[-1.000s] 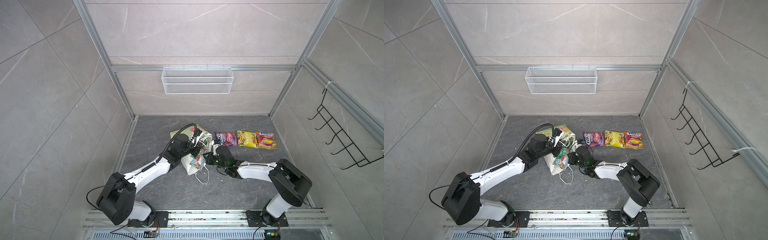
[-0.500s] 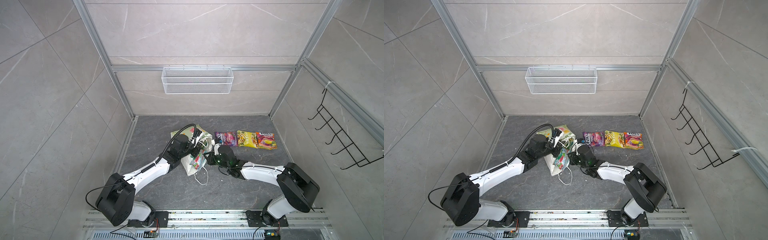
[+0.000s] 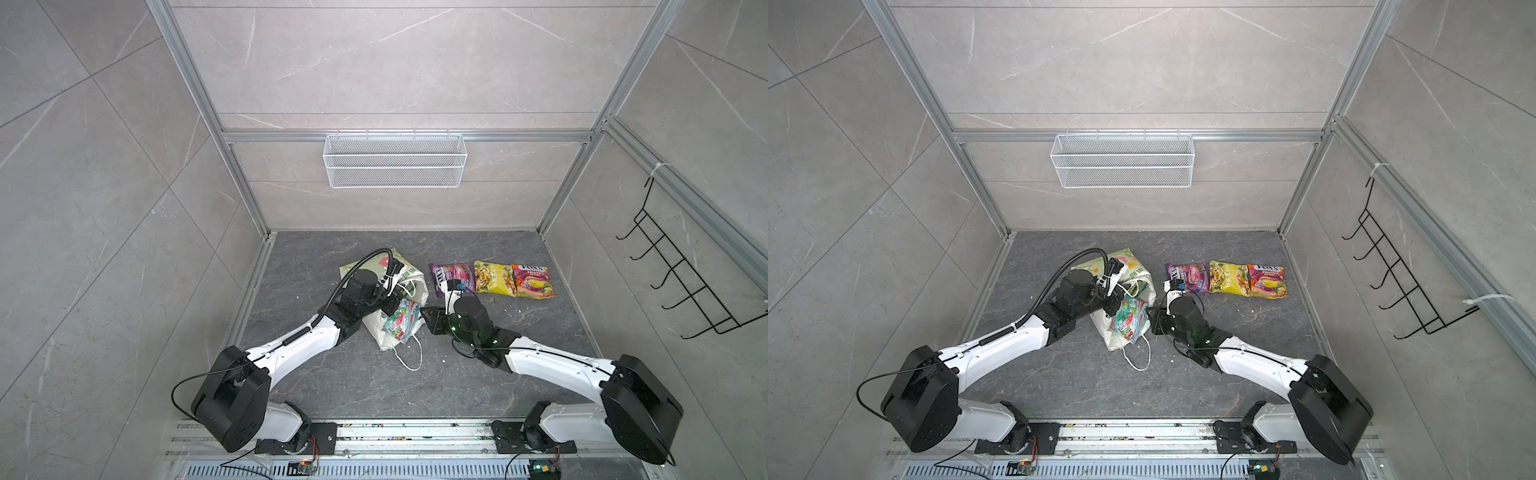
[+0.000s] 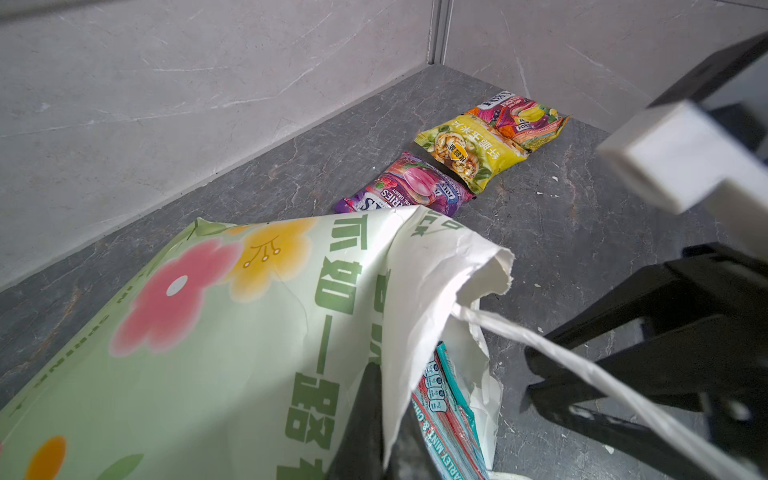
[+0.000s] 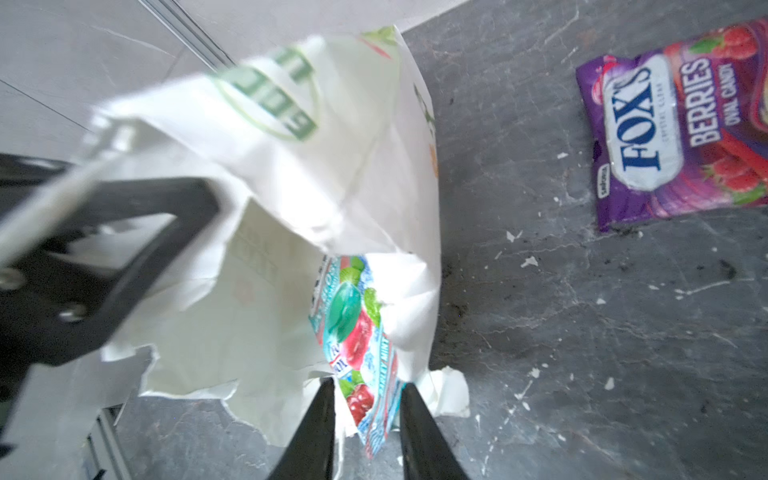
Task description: Take the snacks out of the paper bag
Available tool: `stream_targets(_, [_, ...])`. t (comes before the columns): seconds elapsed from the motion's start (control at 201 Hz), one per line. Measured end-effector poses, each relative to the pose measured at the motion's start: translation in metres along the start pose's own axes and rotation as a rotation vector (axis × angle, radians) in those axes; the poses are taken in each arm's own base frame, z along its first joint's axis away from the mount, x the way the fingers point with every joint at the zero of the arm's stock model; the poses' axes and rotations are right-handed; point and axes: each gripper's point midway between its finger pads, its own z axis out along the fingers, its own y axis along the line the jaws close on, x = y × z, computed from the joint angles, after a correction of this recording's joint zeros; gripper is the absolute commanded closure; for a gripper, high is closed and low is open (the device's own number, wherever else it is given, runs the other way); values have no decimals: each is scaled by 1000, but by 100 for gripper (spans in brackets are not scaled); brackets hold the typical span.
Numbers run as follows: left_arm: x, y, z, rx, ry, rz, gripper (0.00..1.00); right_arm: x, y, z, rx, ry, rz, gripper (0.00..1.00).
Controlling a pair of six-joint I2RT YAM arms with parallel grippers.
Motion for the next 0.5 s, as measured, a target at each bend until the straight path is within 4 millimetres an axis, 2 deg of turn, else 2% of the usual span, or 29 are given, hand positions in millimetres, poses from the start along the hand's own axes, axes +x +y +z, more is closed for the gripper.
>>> stream_targets(0.045, [0,0,0,0,0,-1,100,-3,6,-3,-25,-3,-6,77])
stream_targets(0.134, [0,0,0,1,1,-1,100,3,8,0,-43,23,-12,70])
stream_targets(0.358, [0,-1,0,3,0,-1,100,36,-7,32,-22,122,5,64])
stream_targets(0.498, [0,-1,0,6,0,-1,100,33,-1,48,-38,128,-1,59])
